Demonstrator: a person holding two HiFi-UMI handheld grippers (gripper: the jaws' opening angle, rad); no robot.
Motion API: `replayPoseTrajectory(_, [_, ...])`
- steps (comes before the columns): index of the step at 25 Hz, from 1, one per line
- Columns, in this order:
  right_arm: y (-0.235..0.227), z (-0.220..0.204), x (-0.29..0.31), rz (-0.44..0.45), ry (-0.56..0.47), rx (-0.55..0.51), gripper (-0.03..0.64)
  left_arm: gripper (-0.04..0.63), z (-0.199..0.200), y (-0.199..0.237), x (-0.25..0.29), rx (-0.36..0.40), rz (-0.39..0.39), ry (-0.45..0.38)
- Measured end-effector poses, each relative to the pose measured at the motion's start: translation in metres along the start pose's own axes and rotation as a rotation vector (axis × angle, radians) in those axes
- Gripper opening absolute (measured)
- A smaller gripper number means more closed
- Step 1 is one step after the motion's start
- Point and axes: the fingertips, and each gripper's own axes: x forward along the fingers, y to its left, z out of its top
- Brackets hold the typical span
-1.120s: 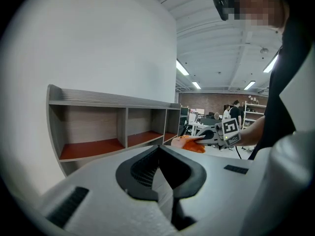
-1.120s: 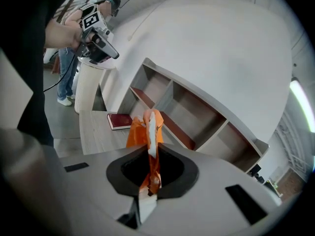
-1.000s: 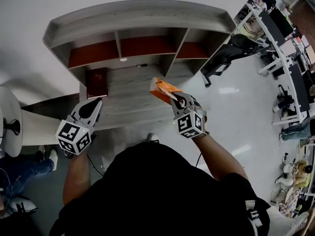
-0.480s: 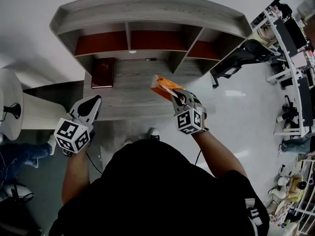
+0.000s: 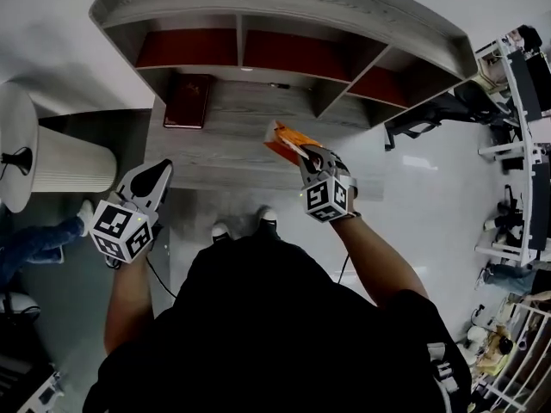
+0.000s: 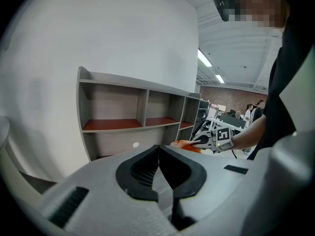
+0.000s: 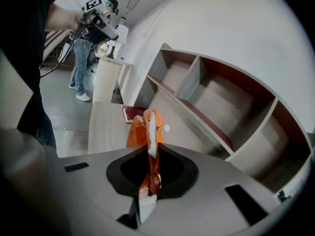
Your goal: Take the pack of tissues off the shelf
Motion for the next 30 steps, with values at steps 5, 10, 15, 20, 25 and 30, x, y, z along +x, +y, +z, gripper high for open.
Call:
replayPoseTrajectory(5, [0.006, -0.016, 0.029, 0.059, 0.009, -0.033, 0.02, 0.018, -0.023, 0.002, 0.015, -0.039, 0.033, 0.046])
replayPoseTrajectory(10, [0.02, -0.034, 0.058, 0.126, 0.025, -0.073, 0.02, 0.017, -0.04, 0.001, 0.028, -0.073, 0.062, 0.067])
replayPoseTrajectory(15, [0.041, -0.054, 0.086, 0.201, 0.022, -0.145, 0.02, 0.018, -0.054, 0.0, 0.038, -0.116, 0.086, 0.077])
replayPoseTrajectory(20, [0.052, -0.068, 0.108, 0.25, 0.036, -0.195, 0.018, 0.018, -0.064, 0.008, 0.036, -0.144, 0.132, 0.081])
replayPoseTrajectory(25, [0.066, -0.081, 0.13, 0.299, 0.059, -0.219, 0.018, 0.018, -0.086, 0.01, 0.031, -0.188, 0.169, 0.109])
replayPoseTrajectory(30, [0.086, -0.089, 0.147, 0.349, 0.071, -0.255, 0.018, 0.018, -0.096, 0.007, 0.029, -0.207, 0.184, 0.109])
